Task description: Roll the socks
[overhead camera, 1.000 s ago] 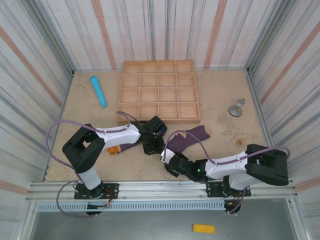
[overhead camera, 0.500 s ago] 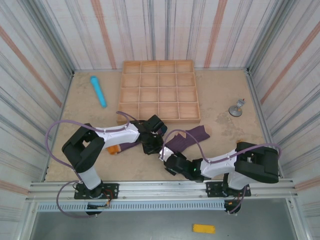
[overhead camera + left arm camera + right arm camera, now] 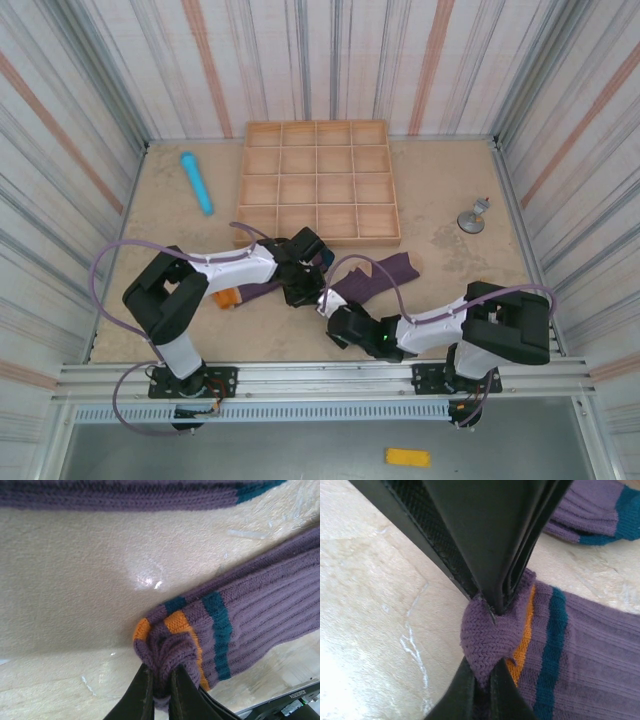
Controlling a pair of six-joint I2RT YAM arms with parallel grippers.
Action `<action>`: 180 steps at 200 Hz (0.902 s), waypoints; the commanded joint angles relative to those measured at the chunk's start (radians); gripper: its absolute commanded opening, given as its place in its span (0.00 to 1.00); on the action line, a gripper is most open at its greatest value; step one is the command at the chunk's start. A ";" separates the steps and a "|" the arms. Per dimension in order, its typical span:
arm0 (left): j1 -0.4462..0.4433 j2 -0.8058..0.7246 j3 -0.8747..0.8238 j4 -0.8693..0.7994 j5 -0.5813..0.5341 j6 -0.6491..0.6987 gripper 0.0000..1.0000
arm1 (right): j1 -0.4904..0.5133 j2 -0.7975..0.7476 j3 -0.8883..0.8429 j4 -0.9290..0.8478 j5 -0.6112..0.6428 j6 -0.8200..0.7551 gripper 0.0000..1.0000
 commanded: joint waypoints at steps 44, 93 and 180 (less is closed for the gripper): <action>0.003 -0.091 -0.061 0.102 -0.008 -0.028 0.53 | -0.180 -0.068 -0.018 -0.208 -0.384 0.215 0.00; -0.016 -0.178 -0.100 0.177 -0.078 0.011 0.64 | -0.289 -0.072 -0.059 -0.198 -0.578 0.361 0.00; -0.098 -0.314 -0.298 0.326 -0.203 -0.029 0.44 | -0.403 -0.094 -0.143 -0.208 -0.739 0.666 0.00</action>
